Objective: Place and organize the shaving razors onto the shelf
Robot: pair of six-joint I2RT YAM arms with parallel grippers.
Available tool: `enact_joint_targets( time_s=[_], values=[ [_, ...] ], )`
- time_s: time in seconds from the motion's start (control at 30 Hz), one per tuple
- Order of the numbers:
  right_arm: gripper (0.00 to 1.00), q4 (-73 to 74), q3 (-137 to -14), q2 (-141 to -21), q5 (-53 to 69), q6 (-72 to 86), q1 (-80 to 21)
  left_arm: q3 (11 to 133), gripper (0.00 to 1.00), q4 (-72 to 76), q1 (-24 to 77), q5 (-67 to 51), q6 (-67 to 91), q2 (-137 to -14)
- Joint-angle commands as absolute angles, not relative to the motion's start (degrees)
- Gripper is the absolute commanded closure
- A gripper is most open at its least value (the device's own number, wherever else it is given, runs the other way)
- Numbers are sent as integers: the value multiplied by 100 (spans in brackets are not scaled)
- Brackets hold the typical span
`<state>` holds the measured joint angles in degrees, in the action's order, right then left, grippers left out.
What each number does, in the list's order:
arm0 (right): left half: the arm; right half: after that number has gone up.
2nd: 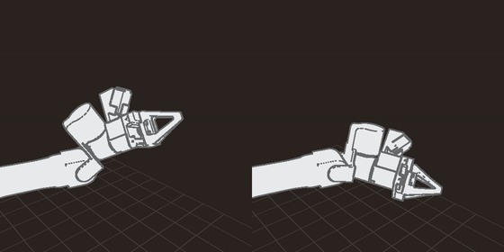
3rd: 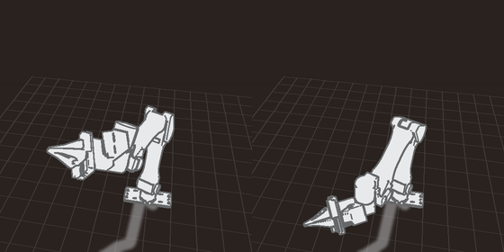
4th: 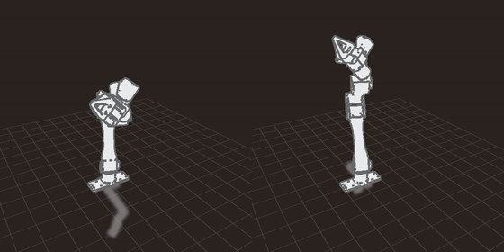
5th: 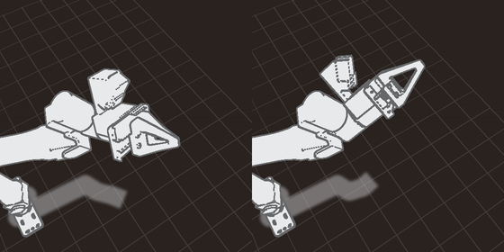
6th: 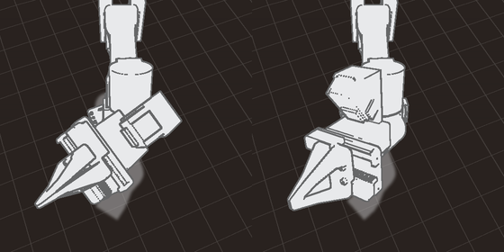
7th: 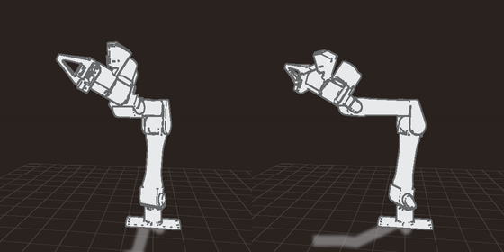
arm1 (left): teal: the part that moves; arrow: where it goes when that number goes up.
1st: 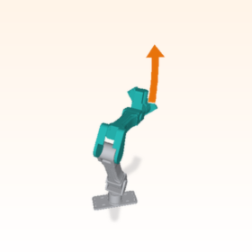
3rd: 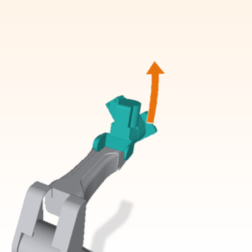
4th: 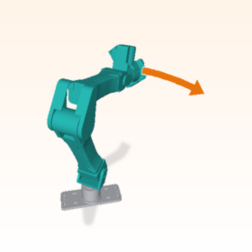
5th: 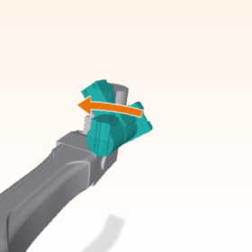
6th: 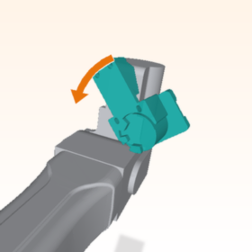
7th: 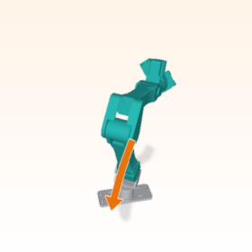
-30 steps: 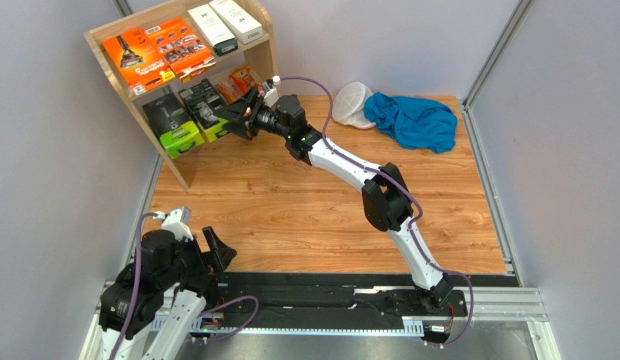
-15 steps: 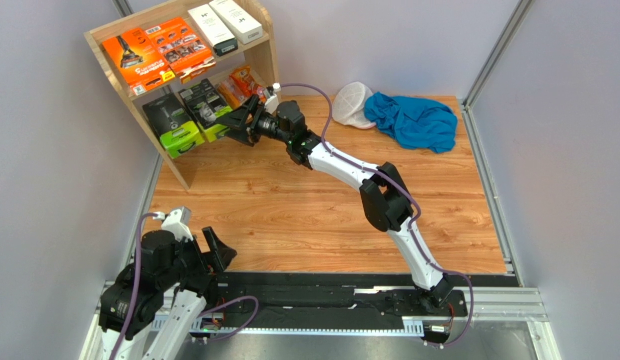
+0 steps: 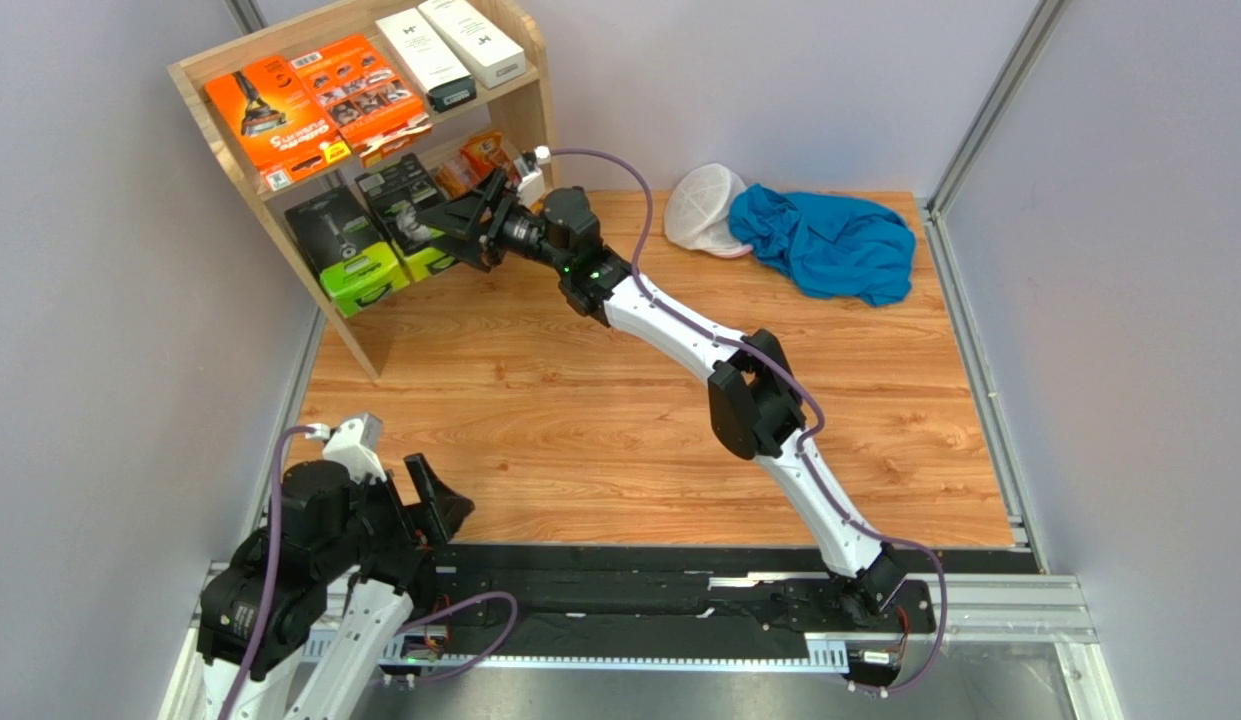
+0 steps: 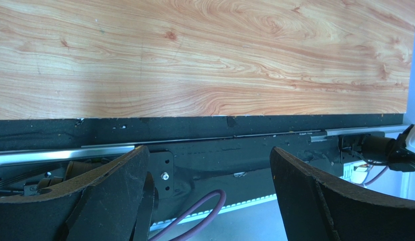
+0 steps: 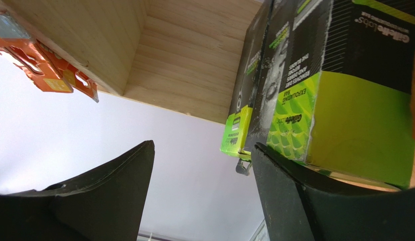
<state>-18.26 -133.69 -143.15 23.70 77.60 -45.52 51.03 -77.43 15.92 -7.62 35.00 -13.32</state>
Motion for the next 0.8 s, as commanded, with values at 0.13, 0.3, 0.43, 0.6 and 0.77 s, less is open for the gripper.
enact_joint_targets(
  time_s=[0.13, 0.3, 0.43, 0.6, 0.77],
  values=[
    [22, -1696, -14177, -14704, 2136, 7805, -4544, 5344, 1, -8033, 1564, -896, 3366, -1301],
    [21, -2003, -13537, -14082, 2364, 7700, -4605, 5361, 1, -7946, 1564, -958, 3322, -1248],
    [21, -2223, -12465, -13264, 2557, 7454, -4763, 5379, 1, -7761, 1564, -1019, 3261, -1318],
    [21, -2294, -10510, -11878, 2681, 7129, -4974, 5537, 1, -7524, 1564, -1204, 3103, -1564],
    [19, -1646, -8590, -10295, 2225, 6067, -4983, 5747, 1, -7146, 1564, -1336, 2848, -1976]
  ],
)
